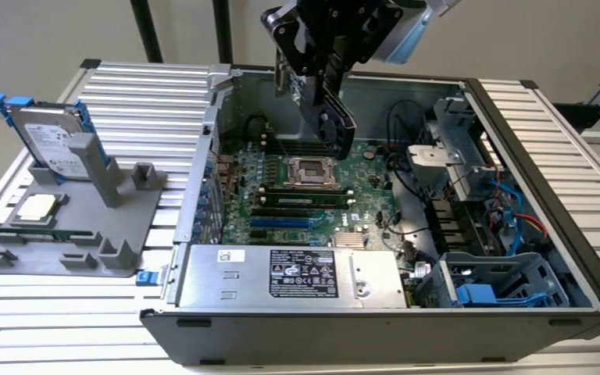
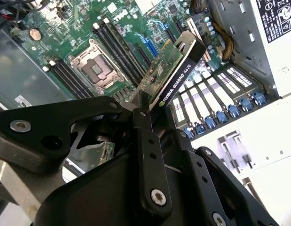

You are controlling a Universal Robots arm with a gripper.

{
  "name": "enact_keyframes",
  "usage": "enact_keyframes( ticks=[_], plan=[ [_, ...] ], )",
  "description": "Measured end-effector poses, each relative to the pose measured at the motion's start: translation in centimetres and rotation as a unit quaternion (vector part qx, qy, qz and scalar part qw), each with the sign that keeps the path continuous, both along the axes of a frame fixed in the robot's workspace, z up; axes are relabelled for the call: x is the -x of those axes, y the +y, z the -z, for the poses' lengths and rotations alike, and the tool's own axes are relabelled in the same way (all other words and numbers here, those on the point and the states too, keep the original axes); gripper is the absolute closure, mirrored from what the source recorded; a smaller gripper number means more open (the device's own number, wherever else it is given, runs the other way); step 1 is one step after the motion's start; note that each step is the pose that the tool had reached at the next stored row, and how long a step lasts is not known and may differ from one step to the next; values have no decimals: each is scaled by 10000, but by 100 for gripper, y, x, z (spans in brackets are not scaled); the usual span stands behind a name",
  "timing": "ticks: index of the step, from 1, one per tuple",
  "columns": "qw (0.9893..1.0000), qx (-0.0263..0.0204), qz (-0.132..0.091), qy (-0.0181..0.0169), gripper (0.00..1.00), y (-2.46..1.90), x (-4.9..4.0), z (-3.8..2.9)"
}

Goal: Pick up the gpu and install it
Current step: 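Insert the gpu into the slot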

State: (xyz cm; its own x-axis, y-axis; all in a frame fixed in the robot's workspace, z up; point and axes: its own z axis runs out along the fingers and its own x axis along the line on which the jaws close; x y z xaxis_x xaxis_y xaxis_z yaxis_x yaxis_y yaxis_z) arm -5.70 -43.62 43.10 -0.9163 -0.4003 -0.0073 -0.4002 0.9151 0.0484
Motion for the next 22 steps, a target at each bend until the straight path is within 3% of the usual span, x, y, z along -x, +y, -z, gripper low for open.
enact_keyframes(
  ticks=[11, 22],
  plan=[
    [10000, 0, -42, 0, 100, 0, 0, 0],
    [9996, 0, -279, 0, 100, 0, 0, 0]
  ],
)
